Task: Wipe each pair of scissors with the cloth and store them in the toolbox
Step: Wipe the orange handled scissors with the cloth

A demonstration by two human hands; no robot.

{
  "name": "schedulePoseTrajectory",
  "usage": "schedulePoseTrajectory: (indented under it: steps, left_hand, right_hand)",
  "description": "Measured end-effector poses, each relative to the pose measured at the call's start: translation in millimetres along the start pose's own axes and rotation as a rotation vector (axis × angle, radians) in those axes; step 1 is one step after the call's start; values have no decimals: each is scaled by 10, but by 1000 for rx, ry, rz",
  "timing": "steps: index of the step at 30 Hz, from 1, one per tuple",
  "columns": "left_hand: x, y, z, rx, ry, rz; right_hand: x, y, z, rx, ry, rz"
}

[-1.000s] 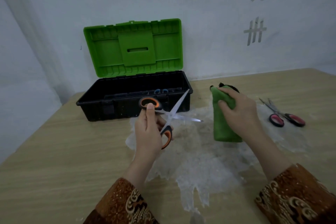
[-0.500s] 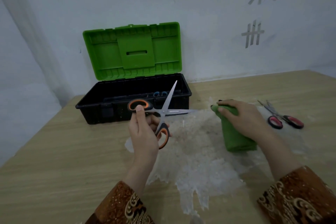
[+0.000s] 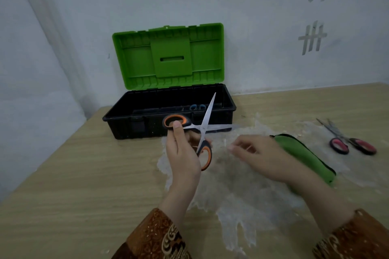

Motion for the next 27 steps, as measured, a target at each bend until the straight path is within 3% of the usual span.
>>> schedulePoseTrajectory:
  steps: [2,4,6,10,14,20,27]
  left_hand:
    - [-5,-4,35,-18,-21,-30]
    - [17,-13,84,-43,-33,-28]
    - [50,-32,87,-67,-21,14]
    - [-9,-166,27,3,-1,94]
    - [0,-170,10,111,-137,215]
    - [-15,-112,9,170,-194,51]
    - [-125,-374,-19,218,-265,-74]
  right_hand:
    - [272,-6,69,-47,-326,114]
    - [441,-39,72,-60,-605,104]
    - [482,-66,16,-44,-722,53]
    - [309,-100,-72,-52,-714,-87]
    - [182,-104,-45,-86,-728,-190]
    - [235,-172,46,-76,-753,-245]
    - [342,-629,247,-61,-761,-188]
Point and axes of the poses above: each hand's wrist, its own y-axis away from the middle knuckle, its own x-axis out of the palm, z = x × y, the point moved 4 cm from there along -y, towards the middle knuckle, and after that the axes turned 15 degrees about -y, right-handed, at the moved point
